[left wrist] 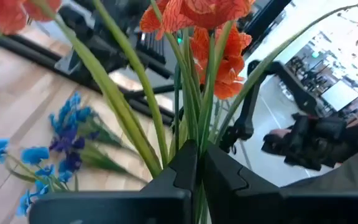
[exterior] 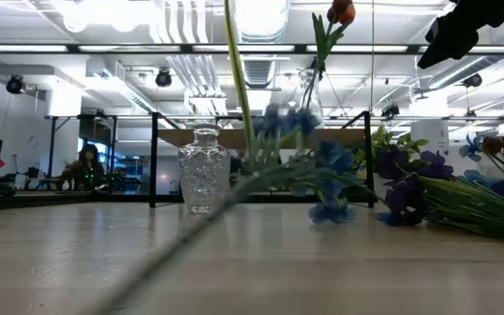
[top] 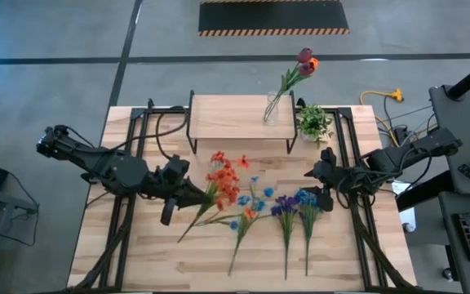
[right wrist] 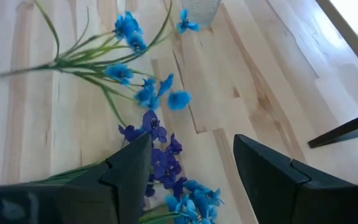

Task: Pick and place flowers into a vace then onto a shelf
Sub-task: Put the orange flowers into the transparent vase

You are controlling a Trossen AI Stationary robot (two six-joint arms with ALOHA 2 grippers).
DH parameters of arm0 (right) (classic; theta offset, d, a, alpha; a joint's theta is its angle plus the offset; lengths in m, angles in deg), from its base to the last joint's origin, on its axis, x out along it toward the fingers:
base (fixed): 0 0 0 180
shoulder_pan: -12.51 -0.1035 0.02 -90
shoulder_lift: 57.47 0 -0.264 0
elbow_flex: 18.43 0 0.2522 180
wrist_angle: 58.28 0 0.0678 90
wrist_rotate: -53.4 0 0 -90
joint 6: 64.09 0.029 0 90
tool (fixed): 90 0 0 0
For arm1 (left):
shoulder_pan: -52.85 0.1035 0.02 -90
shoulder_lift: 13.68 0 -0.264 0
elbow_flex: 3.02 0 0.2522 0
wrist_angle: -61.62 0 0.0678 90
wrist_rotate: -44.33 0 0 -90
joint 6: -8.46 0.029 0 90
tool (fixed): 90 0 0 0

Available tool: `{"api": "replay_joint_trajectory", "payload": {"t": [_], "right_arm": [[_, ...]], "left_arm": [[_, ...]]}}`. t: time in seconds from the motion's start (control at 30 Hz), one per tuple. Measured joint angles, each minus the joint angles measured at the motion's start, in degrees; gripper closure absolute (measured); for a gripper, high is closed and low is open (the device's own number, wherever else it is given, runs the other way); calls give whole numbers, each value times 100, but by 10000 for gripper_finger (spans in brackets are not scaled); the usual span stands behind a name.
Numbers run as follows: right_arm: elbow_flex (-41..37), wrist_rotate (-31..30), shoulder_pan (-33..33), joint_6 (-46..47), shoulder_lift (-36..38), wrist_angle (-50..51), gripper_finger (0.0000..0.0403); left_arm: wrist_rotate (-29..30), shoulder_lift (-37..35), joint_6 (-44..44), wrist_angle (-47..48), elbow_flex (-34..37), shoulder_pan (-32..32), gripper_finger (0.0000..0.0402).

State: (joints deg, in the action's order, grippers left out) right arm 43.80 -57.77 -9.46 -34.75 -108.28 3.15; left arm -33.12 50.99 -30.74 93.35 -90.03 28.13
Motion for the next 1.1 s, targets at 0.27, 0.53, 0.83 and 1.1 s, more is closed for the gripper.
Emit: {"api": "replay_joint_trajectory", "payload": {"t": [0.27, 0.53, 0.83, 1.1], "right_arm": [[0, 10, 0, -41, -152, -139, 183], [-4, 61, 0, -639, -155, -1136, 183], [-4, 19, -2, -641, -160, -1411, 183], [-4, 13, -3, -187, -160, -1521, 183]], "left_arm": [[13, 38, 493, -776, -47, -2, 401], [1583, 272, 1399, -689, -42, 1, 401], [3827, 665, 4035, -2382, 261, 89, 401], [4060, 981, 5218, -5033, 1259, 515, 401]]}}
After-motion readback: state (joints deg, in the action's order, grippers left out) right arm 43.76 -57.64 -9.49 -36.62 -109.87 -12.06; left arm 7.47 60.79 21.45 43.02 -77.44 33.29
